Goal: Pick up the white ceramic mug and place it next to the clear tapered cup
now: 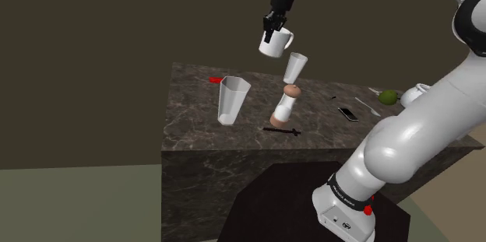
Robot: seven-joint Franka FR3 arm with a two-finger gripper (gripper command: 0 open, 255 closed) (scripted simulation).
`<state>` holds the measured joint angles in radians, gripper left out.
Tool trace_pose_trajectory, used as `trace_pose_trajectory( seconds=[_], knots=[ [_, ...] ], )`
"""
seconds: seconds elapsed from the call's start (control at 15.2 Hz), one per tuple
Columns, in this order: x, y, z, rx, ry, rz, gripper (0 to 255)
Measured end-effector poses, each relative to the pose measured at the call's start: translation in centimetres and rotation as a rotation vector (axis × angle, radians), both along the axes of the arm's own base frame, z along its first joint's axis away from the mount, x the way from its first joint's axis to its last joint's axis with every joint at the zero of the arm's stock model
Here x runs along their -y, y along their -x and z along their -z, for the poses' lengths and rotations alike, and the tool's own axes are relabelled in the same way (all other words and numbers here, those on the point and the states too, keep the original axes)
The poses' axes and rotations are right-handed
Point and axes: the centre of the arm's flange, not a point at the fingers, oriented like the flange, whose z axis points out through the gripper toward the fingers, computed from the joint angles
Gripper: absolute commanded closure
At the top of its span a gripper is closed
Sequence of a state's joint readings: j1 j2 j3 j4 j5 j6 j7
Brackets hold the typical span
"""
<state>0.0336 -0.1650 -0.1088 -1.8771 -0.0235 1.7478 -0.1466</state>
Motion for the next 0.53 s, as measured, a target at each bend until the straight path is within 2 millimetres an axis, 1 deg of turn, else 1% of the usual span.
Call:
trace_pose_trajectory(
  seconds=[0.13, 0.26, 0.53],
  knots=[
    [-2.5, -1.4, -0.1, 0.0, 0.0, 0.0, 255],
    [-4.5, -2.6, -0.2, 0.0, 0.001, 0.0, 255],
    [-8.8, -6.0, -0.4, 0.0, 0.0, 0.001, 255]
  ],
)
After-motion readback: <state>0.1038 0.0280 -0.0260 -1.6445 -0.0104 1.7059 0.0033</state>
